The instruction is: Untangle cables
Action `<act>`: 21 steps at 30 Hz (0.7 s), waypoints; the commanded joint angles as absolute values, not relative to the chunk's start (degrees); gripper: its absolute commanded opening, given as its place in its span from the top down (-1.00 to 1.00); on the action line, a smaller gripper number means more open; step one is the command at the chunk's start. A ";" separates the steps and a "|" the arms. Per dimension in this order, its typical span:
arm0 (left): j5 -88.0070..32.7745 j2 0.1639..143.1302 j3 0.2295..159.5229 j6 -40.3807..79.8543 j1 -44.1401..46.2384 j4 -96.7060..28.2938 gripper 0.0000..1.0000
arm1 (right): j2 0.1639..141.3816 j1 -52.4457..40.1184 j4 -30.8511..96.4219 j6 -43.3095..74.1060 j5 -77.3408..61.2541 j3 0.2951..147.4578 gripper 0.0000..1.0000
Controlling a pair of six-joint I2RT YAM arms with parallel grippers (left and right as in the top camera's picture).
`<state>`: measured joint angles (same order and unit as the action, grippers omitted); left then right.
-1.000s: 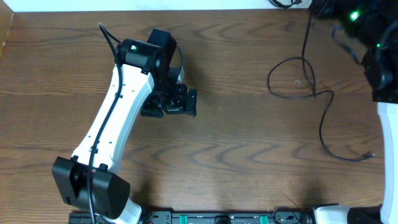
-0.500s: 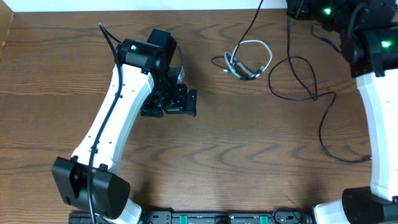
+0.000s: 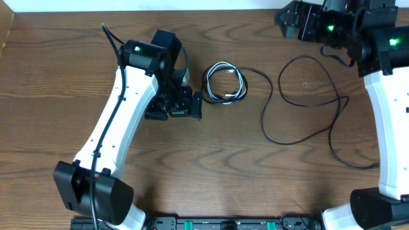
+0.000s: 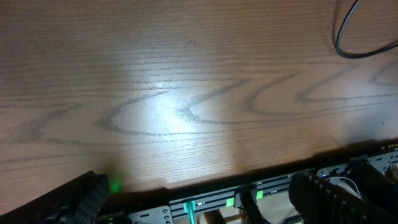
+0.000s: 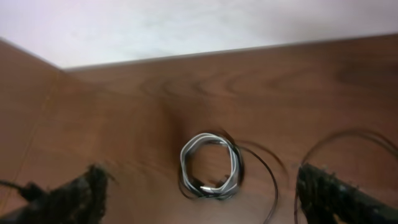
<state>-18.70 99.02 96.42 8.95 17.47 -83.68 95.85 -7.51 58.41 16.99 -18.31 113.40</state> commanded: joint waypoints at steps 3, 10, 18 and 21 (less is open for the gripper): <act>-18.11 99.24 96.49 8.21 17.61 -83.90 -0.96 | 96.33 -5.93 67.20 13.19 -0.40 113.38 -0.98; -18.11 99.24 96.49 8.21 17.61 -83.85 -0.96 | 97.03 -6.11 74.48 13.19 -3.11 106.00 -0.98; -19.66 99.24 96.49 8.47 17.61 -83.33 -0.95 | 97.03 -6.31 68.58 13.65 -3.51 92.42 -0.99; -21.37 99.24 96.49 8.43 17.61 -81.23 -0.96 | 97.03 -6.37 63.79 20.25 -3.92 88.16 -0.99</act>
